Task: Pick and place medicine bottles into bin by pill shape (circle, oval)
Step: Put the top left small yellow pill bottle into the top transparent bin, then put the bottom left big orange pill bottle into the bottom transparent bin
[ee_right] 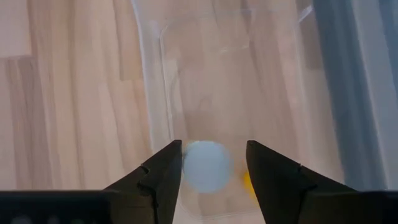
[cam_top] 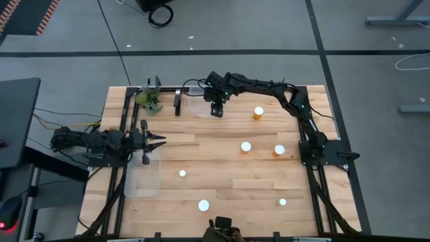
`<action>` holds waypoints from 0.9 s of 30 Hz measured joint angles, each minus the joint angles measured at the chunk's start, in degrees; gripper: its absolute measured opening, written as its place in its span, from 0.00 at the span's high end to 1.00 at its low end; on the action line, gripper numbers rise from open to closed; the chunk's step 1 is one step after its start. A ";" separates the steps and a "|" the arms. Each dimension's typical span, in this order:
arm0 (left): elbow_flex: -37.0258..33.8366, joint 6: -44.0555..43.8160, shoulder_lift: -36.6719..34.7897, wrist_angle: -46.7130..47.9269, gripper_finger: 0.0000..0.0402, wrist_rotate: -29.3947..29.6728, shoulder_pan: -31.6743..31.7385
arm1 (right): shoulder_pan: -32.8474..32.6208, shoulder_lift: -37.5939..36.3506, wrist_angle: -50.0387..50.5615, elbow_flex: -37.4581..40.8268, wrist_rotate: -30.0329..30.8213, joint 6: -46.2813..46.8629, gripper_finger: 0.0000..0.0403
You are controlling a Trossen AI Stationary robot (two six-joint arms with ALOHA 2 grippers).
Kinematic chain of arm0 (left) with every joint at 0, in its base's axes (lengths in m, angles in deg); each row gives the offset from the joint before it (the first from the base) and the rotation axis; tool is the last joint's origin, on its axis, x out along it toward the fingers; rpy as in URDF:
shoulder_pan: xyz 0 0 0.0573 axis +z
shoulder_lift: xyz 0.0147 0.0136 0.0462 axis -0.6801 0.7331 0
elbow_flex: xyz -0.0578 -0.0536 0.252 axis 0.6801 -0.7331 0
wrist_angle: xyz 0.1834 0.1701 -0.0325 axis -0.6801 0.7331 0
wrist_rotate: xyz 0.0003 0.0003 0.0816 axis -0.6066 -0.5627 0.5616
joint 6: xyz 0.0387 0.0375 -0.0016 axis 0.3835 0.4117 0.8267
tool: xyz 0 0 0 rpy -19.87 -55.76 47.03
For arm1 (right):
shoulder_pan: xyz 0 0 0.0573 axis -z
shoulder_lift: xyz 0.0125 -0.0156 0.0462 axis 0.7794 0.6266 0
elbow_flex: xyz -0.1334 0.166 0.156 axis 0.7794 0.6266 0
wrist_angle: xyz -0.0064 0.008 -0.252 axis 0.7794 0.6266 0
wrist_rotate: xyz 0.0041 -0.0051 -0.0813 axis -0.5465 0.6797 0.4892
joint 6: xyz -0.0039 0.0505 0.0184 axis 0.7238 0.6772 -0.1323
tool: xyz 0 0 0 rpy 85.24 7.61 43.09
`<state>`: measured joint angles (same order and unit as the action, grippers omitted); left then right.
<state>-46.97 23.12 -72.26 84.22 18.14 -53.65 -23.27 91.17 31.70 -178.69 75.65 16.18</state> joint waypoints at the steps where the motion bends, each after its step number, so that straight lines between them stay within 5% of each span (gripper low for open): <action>1: 0.00 -0.01 0.00 0.00 0.79 0.00 0.00 | -0.12 0.00 0.27 -0.56 0.01 -0.02 0.54; 27: 0.01 0.00 0.00 0.00 0.78 0.00 -0.01 | -7.64 0.00 9.41 -10.40 1.06 -0.04 0.53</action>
<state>-46.96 23.12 -72.26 84.22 18.14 -53.66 -30.91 91.17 41.11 -189.09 76.71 16.14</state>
